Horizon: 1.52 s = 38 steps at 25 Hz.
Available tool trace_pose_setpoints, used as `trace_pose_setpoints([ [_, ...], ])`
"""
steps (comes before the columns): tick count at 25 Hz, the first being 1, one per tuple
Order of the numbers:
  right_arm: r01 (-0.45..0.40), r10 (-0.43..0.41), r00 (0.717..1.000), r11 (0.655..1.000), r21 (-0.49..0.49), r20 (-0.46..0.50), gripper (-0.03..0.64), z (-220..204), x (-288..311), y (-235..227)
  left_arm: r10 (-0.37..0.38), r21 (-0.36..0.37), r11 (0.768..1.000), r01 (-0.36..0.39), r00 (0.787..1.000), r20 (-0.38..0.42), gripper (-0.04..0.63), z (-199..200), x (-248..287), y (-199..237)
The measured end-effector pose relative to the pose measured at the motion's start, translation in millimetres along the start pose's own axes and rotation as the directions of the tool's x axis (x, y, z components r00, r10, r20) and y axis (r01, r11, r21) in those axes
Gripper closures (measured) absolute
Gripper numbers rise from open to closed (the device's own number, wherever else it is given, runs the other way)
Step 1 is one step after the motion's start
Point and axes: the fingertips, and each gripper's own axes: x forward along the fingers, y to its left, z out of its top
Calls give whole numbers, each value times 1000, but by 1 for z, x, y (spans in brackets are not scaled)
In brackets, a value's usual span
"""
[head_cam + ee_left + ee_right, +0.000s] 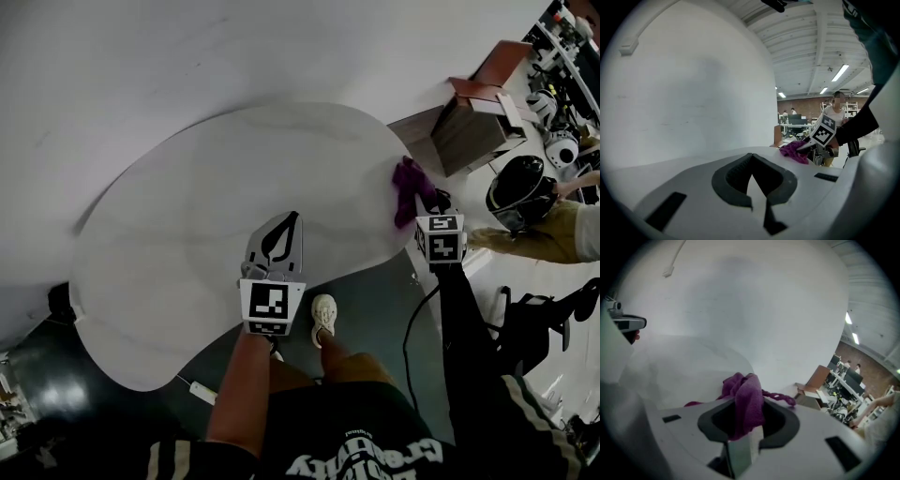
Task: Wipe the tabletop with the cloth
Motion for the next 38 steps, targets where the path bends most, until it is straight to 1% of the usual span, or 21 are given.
trace_pose_setpoints([
  [3, -20, 20, 998, 1000, 0, 52, 492, 9, -8, 12, 29, -12, 1000, -29, 1000, 6, 595, 0, -12, 10],
  [6, -79, 79, 988, 997, -4, 134, 492, 30, -24, 39, 60, -16, 998, -60, 998, 12, 595, 1, -28, 21],
  [8, -126, 124, 977, 992, -5, 174, 492, 42, -36, 66, 85, -6, 996, -84, 996, 8, 595, 0, -45, 30],
  [11, -210, 210, 954, 977, -23, 216, 492, 60, -52, 121, 133, 9, 991, -133, 991, -3, 595, -4, -77, 50],
  [14, -298, 300, 924, 953, -46, 238, 492, 75, -65, 185, 202, 5, 979, -202, 979, -12, 595, -10, -116, 82],
  [16, -356, 360, 902, 932, -59, 240, 491, 80, -76, 230, 247, 3, 969, -247, 969, -16, 595, -15, -146, 103],
  [19, -441, 449, 861, 893, -89, 239, 491, 87, -100, 300, 299, -12, 954, -299, 954, -21, 595, -24, -193, 131],
  [22, -526, 542, 809, 840, -132, 226, 491, 90, -128, 376, 354, -15, 935, -355, 935, -21, 595, -34, -243, 160],
  [26, -626, 663, 725, 748, -221, 188, 489, 95, -164, 484, 434, -17, 900, -435, 900, -38, 595, -54, -318, 202],
  [30, -714, 755, 637, 654, -249, 158, 488, 100, -204, 588, 485, -14, 873, -487, 871, -75, 595, -83, -396, 241],
  [34, -786, 833, 542, 550, -282, 115, 488, 101, -245, 690, 562, -22, 823, -567, 820, -107, 595, -112, -476, 284],
  [38, -836, 894, 446, 435, -334, 47, 486, 91, -285, 784, 632, 0, 767, -641, 757, -168, 595, -148, -557, 317],
])
